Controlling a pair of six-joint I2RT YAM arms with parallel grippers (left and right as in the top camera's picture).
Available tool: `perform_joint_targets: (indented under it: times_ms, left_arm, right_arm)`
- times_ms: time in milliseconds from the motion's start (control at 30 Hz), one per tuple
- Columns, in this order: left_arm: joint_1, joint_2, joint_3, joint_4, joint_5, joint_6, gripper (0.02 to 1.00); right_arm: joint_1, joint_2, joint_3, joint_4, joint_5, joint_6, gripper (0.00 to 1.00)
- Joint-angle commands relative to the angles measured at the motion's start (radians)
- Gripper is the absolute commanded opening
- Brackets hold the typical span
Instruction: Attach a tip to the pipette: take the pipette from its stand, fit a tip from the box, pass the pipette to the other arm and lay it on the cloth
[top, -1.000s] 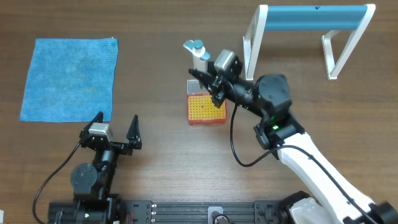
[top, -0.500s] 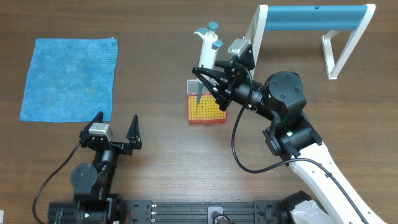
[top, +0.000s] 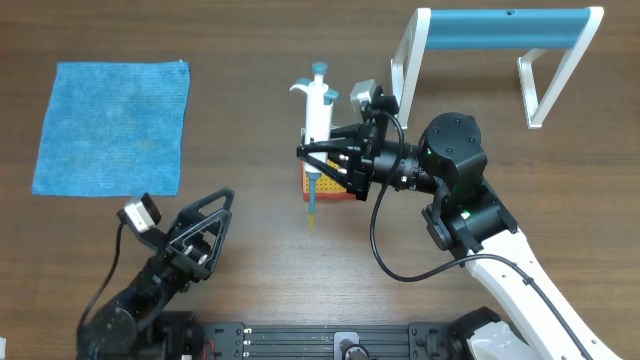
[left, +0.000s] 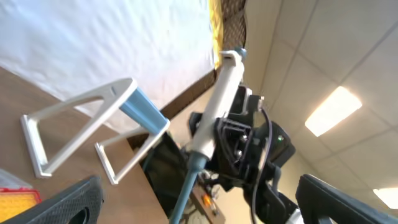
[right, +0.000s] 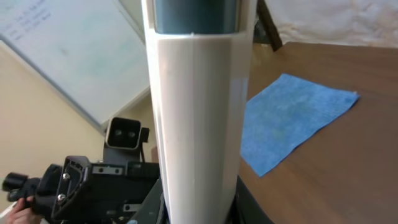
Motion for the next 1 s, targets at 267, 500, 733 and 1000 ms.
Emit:
perform_joint_targets:
  times_ms: [267,500,733,1000]
  left_arm:
    - [-0.048,1.231,0.954,0.116,0.843,0.332,0.998]
    - [-0.163,1.276,0.968,0.169,0.787,0.336,0.996]
    - [-0.241,1.276,0.968,0.236,0.638,0.343,1.000]
    - [-0.280,1.277,0.968,0.235,0.592,0.343,0.395]
  right_arm:
    - [-0.006,-0.004,0.012,0.040,-0.138,0.149,0.075]
    - [-0.006,-0.003,0.012,0.126,-0.019,0.157,0.075]
    - [-0.003,-0.002,0.012,0.130,-0.023,0.157,0.075]
    - [-0.003,-0.002,0.012,0.130,-0.023,0.157,0.075]
